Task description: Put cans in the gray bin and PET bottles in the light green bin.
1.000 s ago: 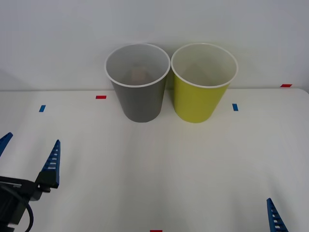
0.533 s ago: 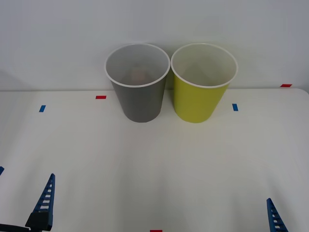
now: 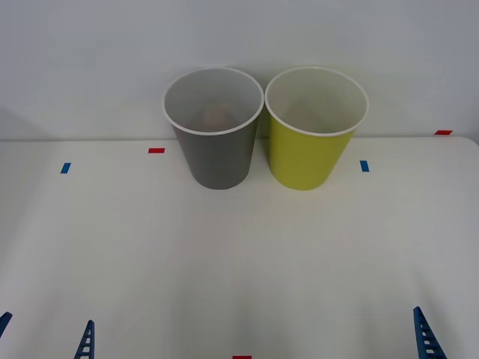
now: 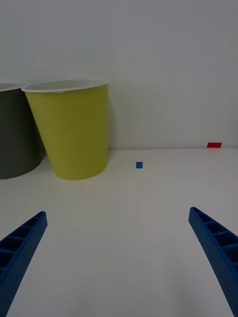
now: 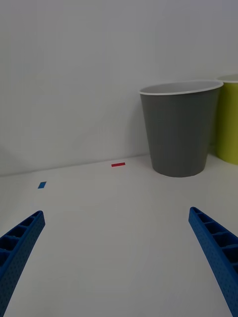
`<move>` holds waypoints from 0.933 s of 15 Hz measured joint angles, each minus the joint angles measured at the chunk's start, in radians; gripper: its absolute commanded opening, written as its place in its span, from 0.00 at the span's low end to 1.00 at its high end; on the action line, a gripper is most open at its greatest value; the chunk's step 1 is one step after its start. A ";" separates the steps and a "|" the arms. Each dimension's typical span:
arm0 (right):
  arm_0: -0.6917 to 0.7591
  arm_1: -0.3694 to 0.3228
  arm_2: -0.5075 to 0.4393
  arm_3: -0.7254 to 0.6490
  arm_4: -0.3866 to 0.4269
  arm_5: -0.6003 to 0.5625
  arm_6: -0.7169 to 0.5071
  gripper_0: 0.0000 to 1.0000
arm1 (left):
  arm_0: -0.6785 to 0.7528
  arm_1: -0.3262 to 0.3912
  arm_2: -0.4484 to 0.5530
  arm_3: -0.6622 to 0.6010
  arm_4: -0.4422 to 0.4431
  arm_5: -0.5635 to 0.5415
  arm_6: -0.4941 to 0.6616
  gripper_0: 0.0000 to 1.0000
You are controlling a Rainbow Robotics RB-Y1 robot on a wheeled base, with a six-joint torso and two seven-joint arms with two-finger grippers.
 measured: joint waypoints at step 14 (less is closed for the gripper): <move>0.000 0.000 0.000 0.000 0.000 0.000 0.000 1.00 | 0.002 0.001 -0.004 0.001 -0.004 -0.007 -0.001 1.00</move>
